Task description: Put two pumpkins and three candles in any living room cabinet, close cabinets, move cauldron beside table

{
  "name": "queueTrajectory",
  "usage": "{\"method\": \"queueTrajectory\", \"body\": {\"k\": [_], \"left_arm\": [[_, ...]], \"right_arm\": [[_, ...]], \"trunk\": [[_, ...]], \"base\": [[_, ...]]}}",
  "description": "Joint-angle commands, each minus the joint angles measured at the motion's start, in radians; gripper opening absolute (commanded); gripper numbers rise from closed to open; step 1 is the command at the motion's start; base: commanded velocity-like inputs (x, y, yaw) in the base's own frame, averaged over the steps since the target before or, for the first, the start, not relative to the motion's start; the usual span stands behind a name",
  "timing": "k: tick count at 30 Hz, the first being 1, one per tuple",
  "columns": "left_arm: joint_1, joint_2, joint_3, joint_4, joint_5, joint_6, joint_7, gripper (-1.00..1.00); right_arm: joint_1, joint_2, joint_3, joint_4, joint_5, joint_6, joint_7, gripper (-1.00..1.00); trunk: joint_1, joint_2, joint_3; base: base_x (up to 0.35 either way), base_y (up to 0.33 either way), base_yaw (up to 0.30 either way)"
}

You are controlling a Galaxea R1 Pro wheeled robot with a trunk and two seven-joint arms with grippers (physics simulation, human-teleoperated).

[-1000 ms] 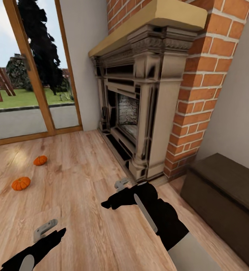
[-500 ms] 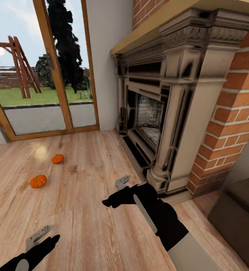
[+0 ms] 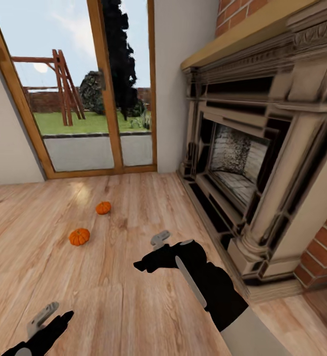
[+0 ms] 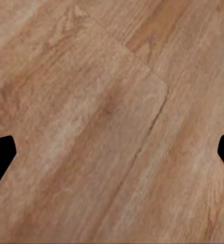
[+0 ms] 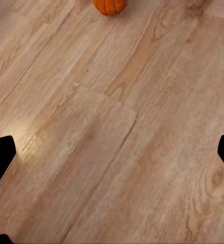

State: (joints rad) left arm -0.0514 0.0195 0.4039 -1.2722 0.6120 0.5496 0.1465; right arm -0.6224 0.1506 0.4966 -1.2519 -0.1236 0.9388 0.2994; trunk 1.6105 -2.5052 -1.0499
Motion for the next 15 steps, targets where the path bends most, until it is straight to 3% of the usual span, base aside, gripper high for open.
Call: {"method": "queueTrajectory", "body": {"k": [1,7,8,12,15], "left_arm": [[-0.003,0.003,0.000,0.007,0.015,-0.002,0.008,1.00],[-0.069,0.030,0.000,0.099,0.026,-0.021,0.008,1.00],[-0.104,0.040,0.000,0.138,0.027,-0.022,0.007,1.00],[-0.157,0.051,-0.004,0.197,0.025,-0.025,0.007,1.00],[-0.180,0.056,-0.011,0.225,0.025,-0.027,-0.030,1.00]], "right_arm": [[-0.001,0.000,0.000,-0.001,-0.007,0.005,-0.003,1.00],[0.000,0.000,-0.001,-0.005,-0.006,0.001,-0.004,1.00],[0.000,0.000,-0.005,-0.003,-0.008,-0.018,-0.008,1.00],[0.000,-0.006,-0.027,-0.008,-0.012,-0.097,-0.017,1.00],[0.009,-0.018,-0.073,-0.054,-0.010,-0.184,-0.019,1.00]], "trunk": [[0.000,0.000,-0.002],[0.000,0.000,-0.004],[0.000,0.000,-0.005],[0.000,0.000,-0.005],[0.000,0.000,-0.005]], "base": [[0.287,0.230,0.289],[0.286,0.231,0.280],[0.285,0.234,0.151],[0.284,0.234,0.089],[0.284,0.232,0.038]]}}
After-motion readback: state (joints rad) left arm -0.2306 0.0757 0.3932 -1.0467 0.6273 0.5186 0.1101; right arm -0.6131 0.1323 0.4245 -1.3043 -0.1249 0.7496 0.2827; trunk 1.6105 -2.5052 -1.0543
